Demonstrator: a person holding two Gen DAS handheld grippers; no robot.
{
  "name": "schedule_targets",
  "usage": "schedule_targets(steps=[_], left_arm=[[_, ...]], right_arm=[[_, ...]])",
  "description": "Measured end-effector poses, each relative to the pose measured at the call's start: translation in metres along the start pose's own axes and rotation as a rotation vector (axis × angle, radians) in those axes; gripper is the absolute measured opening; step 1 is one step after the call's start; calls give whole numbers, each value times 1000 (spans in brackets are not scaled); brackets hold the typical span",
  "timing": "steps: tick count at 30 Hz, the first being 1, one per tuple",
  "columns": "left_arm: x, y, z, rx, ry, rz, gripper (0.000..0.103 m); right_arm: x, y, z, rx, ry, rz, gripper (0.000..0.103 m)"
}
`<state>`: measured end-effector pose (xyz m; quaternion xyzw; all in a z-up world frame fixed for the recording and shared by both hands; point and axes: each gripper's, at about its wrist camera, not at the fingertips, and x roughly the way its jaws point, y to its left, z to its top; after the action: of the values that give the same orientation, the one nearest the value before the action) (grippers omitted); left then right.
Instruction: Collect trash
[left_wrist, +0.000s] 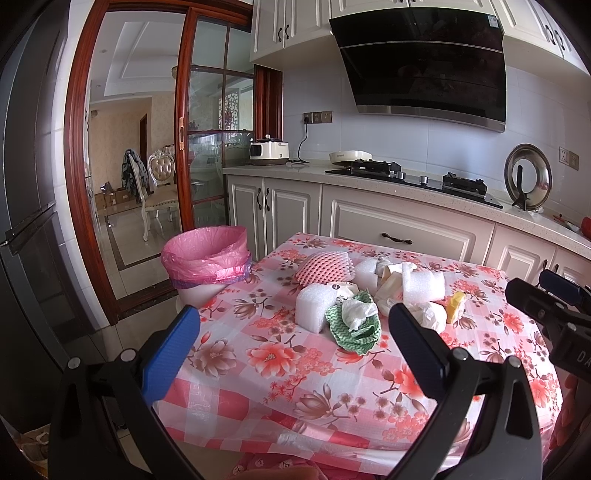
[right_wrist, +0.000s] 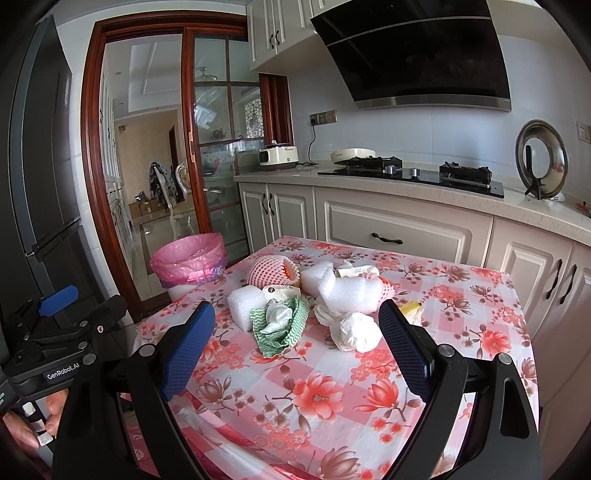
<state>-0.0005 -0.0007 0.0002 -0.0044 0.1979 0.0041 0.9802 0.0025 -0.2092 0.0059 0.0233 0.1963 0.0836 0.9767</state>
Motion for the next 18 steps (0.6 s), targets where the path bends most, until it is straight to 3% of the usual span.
schedule_targets(steps=[18], left_arm=[[0,-3,-5,0,-2,0,99]], right_arm=[[1,0,0,2,-3,0,85]])
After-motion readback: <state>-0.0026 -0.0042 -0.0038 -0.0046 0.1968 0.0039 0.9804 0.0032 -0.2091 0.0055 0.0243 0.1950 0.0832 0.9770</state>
